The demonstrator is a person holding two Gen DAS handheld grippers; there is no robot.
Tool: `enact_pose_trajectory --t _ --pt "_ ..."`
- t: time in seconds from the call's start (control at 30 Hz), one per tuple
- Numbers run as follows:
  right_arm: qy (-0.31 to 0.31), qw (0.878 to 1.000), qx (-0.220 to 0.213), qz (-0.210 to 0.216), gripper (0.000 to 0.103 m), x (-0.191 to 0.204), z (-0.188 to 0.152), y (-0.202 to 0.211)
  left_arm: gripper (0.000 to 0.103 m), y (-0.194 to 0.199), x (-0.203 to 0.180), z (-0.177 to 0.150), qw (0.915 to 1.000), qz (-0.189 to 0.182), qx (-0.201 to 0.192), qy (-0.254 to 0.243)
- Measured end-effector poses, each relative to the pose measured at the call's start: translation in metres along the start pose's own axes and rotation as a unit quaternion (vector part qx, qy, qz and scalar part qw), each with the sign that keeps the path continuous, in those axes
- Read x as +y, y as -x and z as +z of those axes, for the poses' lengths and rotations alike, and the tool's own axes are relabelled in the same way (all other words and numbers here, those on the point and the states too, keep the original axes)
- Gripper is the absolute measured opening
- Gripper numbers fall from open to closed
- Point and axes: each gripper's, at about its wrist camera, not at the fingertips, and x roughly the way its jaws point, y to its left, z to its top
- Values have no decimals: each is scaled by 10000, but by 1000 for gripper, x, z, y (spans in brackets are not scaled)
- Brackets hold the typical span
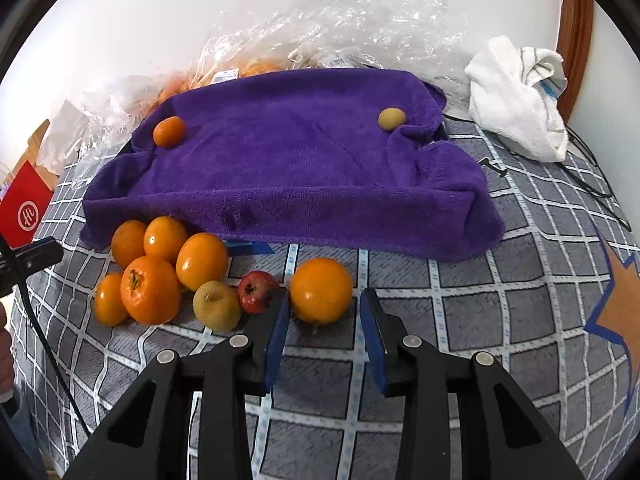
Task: Organize fruits
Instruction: 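Grasp a large orange with the right tool while the left tool grasps another orange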
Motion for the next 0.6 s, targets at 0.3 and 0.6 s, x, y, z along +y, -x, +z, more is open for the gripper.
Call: enact_pose_trajectory --t 0.3,0.6 --pt "20 9998 -163 -129 32 -16 -14 16 65 -26 -45 -11 9975 -466 336 -408" --pt "-270 9988 -229 -343 32 -48 -34 39 31 -45 -74 -17 9954 -657 580 -395"
